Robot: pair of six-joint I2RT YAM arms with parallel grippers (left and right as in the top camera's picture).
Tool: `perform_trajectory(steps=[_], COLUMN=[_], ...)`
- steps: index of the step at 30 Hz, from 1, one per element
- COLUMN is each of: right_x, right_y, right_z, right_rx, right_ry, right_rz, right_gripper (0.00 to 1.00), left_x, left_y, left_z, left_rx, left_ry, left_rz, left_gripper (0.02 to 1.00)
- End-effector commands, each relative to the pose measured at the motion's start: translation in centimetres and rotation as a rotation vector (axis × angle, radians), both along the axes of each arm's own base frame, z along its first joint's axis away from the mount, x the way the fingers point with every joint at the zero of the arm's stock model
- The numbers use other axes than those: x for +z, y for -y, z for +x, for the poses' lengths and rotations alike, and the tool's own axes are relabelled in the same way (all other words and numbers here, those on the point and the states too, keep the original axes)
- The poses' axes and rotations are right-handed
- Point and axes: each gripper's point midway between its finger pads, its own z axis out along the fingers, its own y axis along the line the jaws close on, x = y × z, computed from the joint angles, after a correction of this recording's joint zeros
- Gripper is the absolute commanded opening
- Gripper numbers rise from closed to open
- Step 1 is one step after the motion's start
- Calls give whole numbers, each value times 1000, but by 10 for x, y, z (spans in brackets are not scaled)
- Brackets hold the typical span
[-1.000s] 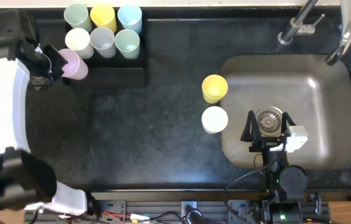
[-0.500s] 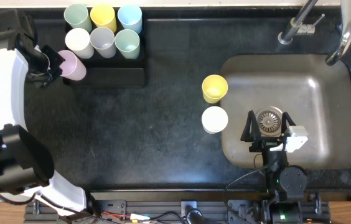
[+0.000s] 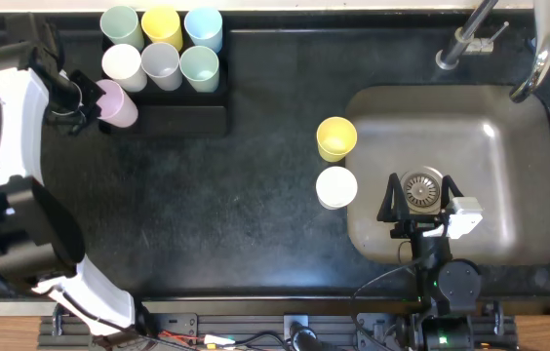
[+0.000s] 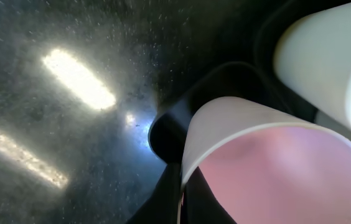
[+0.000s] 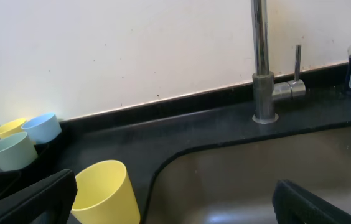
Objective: Store Cups
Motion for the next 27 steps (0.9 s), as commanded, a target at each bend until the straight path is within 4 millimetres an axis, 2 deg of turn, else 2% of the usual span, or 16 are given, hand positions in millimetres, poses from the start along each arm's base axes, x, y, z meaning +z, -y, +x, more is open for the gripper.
perform_trajectory(steps=[1, 10, 15, 16, 18, 19, 22, 26, 27], right_x=[-4, -4, -4, -4, -4, -4, -4, -4, -4], right_y=[-1, -1, -1, -1, -1, -1, -1, -1, -1], right_z=[0, 0, 0, 0, 0, 0, 0, 0, 0], right_rx=[5, 5, 5, 5, 5, 5, 5, 5, 5], right_ry=[-1, -1, -1, -1, -1, -1, -1, -1, -1], right_rz=[4, 4, 4, 4, 4, 4, 4, 4, 4], right_gripper=[998, 998, 998, 998, 996, 996, 998, 998, 998], left_x=[-3, -21, -22, -22, -22, -21, -10, 26, 41], left_y=[-3, -4, -1, -1, -1, 0, 0, 0, 1], left_z=[5, 5, 7, 8, 8, 8, 7, 6, 4], left_rx=[10, 8, 0, 0, -1, -1, -1, 1, -1], left_ry=[-7, -48, -48, -45, -44, -42, -19, 66, 100], left_rz=[20, 18, 19, 19, 19, 18, 25, 46, 53], left_gripper=[36, 36, 51, 198, 950, 998, 998, 998, 998])
